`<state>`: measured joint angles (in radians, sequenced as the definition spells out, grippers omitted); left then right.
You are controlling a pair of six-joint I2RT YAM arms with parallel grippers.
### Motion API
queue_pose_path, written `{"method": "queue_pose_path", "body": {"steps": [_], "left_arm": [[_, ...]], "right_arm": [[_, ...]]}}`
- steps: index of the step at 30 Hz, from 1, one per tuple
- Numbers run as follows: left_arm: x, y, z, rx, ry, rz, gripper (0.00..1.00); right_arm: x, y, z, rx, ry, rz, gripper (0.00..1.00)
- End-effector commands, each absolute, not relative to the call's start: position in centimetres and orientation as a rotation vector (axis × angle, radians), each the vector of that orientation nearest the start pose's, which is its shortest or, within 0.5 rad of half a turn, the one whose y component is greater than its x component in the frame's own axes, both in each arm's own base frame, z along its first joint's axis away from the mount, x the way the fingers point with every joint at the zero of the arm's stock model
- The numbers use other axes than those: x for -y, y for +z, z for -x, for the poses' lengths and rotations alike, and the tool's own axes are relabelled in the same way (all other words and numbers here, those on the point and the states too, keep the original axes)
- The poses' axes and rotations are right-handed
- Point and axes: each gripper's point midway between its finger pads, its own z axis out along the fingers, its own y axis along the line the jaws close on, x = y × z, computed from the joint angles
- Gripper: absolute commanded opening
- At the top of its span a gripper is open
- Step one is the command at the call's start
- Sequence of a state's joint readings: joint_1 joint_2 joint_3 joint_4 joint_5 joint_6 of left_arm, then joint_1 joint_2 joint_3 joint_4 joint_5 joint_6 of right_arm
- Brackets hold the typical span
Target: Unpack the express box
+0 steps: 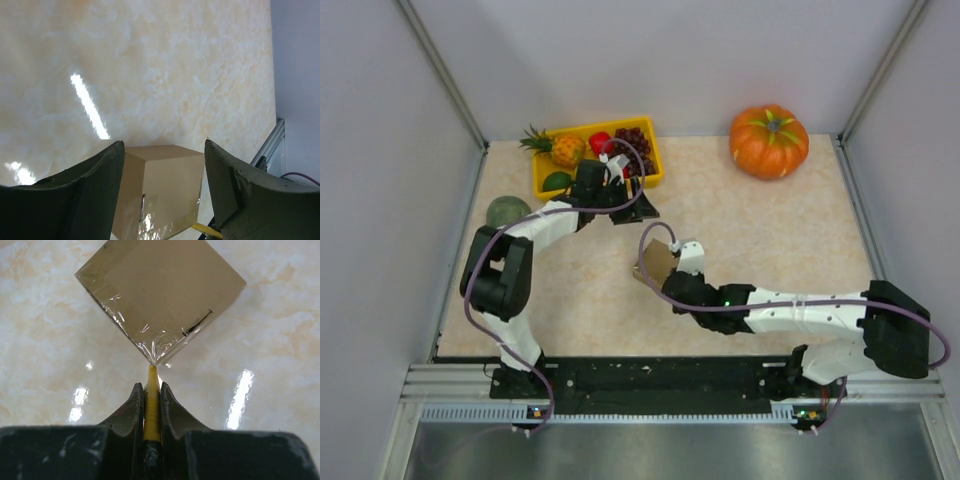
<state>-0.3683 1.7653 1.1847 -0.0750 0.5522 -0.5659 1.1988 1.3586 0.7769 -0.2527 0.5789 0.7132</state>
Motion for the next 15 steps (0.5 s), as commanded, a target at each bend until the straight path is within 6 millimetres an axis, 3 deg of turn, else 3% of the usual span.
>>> {"method": "queue_pose_path", "body": {"steps": [1,4,8,15], "left_arm": [[30.3,16.0,-40.3,-2.183,-1.313,-0.249,0.69],[32.0,15.4,-40.2,-2.178,-1.384,-0.305,0.69],[33.6,14.0,-39.0,-2.183,-1.426,-0.421,0.7],[32.6,10.2,-37.2,-2.29,-1.364,-0.463,0.68]], "right_arm": [[-26.0,11.6,-20.9,-2.162,0.307,0.077,0.0],[-24.3,11.5,-22.2,-2.15,0.268,0.004,0.0],[-23.6,11.7,-24.1,-2.118,0.252,-0.032,0.0],[-22.8,11.3,-27.2,-2.082,0.251,-0.082,0.0]]}}
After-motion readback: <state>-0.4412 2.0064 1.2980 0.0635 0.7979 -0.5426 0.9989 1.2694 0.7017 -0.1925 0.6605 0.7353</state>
